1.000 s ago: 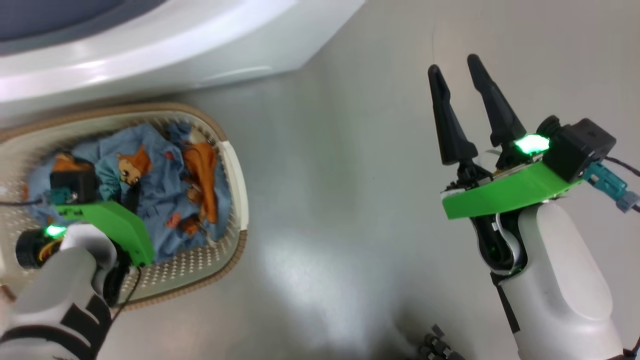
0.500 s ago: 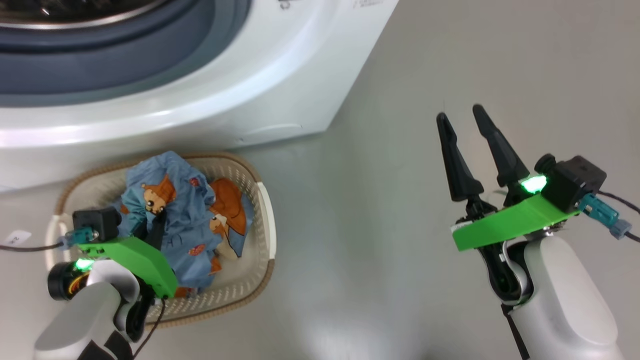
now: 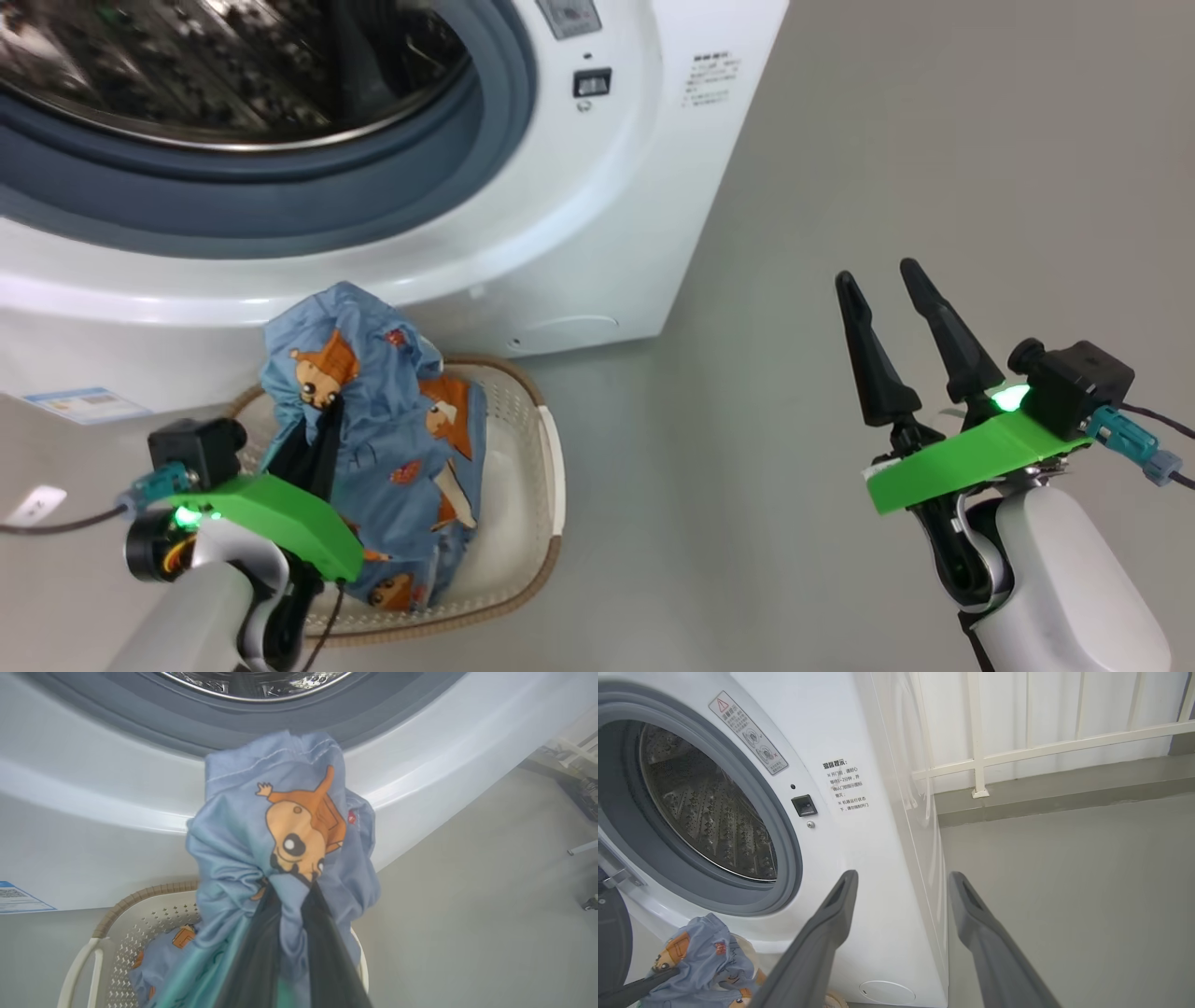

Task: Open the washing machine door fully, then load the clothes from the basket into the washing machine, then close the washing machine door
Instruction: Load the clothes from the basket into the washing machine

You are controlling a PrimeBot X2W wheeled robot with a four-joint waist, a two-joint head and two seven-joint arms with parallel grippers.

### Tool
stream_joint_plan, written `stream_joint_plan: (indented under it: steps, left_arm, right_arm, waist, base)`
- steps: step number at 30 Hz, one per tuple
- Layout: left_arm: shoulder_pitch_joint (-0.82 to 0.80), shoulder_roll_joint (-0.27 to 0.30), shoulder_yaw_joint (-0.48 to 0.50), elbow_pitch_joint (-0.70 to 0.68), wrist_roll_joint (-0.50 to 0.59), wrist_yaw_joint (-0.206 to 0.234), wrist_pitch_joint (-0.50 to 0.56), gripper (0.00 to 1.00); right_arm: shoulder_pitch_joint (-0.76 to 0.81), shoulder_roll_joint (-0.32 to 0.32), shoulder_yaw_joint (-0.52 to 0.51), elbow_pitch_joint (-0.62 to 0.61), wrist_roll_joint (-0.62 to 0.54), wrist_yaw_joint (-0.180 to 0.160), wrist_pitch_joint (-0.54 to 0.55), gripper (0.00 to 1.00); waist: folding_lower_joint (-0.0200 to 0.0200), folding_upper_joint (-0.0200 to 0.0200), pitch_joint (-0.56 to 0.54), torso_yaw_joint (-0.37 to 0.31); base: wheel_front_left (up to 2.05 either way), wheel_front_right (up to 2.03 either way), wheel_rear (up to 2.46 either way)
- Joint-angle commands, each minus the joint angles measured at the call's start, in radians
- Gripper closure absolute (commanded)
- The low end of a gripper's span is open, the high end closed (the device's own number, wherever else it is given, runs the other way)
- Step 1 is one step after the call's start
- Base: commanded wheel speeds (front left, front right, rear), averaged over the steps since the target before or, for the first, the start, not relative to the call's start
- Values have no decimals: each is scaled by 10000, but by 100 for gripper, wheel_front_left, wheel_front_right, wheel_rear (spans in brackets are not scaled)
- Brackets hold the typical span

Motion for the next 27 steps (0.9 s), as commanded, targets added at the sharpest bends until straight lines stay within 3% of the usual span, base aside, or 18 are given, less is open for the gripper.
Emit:
stream_joint_plan:
  steps: [1,16,27]
  left_arm:
    - [183,236,489,-421,174,71,-136,100]
    - [1850,-94,1828,-3369,1307,793,-137,100]
    - [2598,-19,2046,-5027,1741,1453,-129,100]
  right_arm:
    - [224,-69,167,-183,86,16,-48,0]
    - [898,-477,70,-80,174,16,-48,0]
    - [1117,-639,-43,-111,200,16,-48,0]
  waist:
    - [0,0,-487,338]
    - [0,0,-1806,753]
    - [0,0,-2083,818]
  base:
    - [0,0,0]
    - [0,0,0]
    - [0,0,0]
